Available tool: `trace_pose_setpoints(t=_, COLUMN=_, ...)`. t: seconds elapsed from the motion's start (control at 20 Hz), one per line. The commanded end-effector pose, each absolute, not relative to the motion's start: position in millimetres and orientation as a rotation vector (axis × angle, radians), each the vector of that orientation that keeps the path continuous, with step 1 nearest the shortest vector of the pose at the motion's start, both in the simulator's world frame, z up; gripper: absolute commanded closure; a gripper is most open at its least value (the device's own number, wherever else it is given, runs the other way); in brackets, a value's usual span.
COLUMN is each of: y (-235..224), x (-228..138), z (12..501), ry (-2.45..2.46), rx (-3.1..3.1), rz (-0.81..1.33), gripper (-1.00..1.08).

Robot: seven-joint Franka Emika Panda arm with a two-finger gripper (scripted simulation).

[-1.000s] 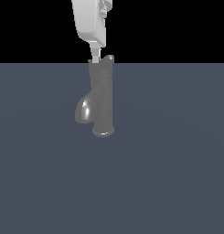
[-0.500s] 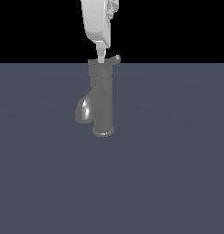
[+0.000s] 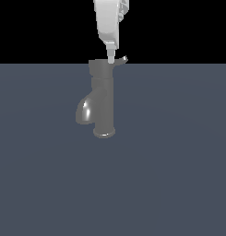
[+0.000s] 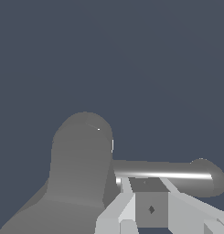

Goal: Turn on the faucet by rotating a designated handle.

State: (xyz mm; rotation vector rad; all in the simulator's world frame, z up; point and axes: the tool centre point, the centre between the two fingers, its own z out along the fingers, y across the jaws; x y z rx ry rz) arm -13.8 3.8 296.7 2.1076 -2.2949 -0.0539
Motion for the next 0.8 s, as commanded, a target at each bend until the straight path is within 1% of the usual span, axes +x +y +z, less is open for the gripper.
trace_pose_setpoints(t=0.0, y=-12, x=9, z=296, ry=-2.340, rx=2.098, rz=-0.011, gripper=1.08)
trace_pose_setpoints(t=0.75, y=-47, x=38, z=297, ry=-2.377, rx=2.054, rz=-0.001, gripper=1.08)
